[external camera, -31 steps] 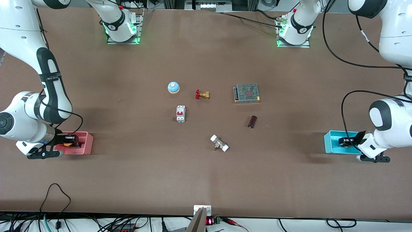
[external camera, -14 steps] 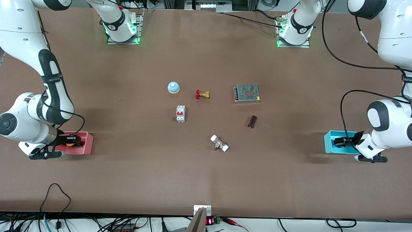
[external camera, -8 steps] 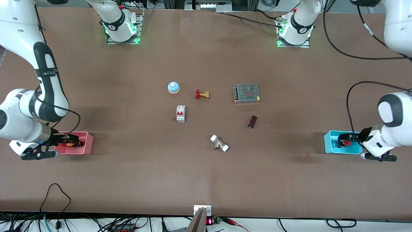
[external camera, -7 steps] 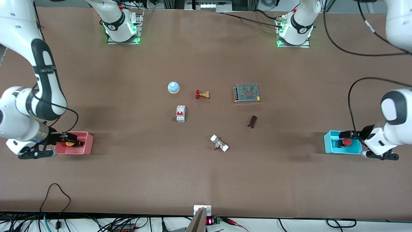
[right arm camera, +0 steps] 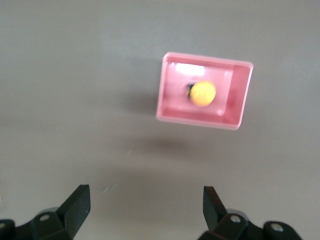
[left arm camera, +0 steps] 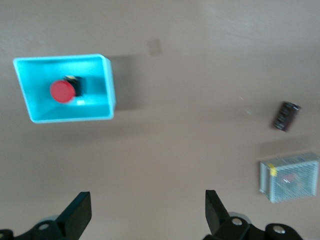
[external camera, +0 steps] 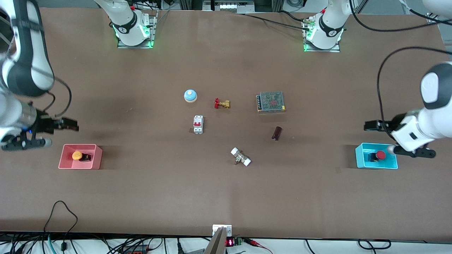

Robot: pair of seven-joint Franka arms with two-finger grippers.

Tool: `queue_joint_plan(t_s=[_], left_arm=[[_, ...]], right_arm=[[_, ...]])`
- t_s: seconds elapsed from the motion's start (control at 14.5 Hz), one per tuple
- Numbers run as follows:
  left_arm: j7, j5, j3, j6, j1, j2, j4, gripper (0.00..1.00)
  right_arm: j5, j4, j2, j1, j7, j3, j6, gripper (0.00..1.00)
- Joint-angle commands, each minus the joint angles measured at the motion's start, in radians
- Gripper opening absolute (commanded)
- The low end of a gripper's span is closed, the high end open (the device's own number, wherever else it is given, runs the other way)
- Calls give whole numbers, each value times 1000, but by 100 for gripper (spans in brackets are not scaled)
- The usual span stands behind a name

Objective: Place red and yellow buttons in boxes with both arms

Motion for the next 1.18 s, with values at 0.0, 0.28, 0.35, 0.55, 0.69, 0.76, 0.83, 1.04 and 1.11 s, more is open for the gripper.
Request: queue_joint_plan(t_s=[0.0,0.28,0.35,0.55,0.69,0.76,0.83,1.04,1.11], left_arm=[[-30,13,2,-71,-37,-70,1,100],[-49,11,8,-128,-75,-183,-3,100],[-46,8,15,-121,-86,-215,-11,100],[-94,24,39,-11,-134,-323,-89,100],[-154,27,42,7,-143,-412,-188,100],[-156,45,42,32,-143,-429,-221,100],[-158,76,42,38,-146,-431,-233,100],[-155,94,39,12,-143,-408,-218,100],[-150,88,39,9,-142,-405,-215,100]], right_arm=[[-7,-120,-163,-2,85,61,-42,100],[-6,-118,-211,-3,228,113,-101,100],[-3,-117,-210,-3,259,121,-95,100],[13,-88,-193,-8,241,123,-89,100],[23,-42,-173,-10,238,120,-92,100],[23,-28,-171,-8,239,120,-90,100],[23,-1,-162,-8,244,114,-92,100],[25,123,-139,51,238,10,-238,100],[37,153,-128,75,238,-29,-283,100]])
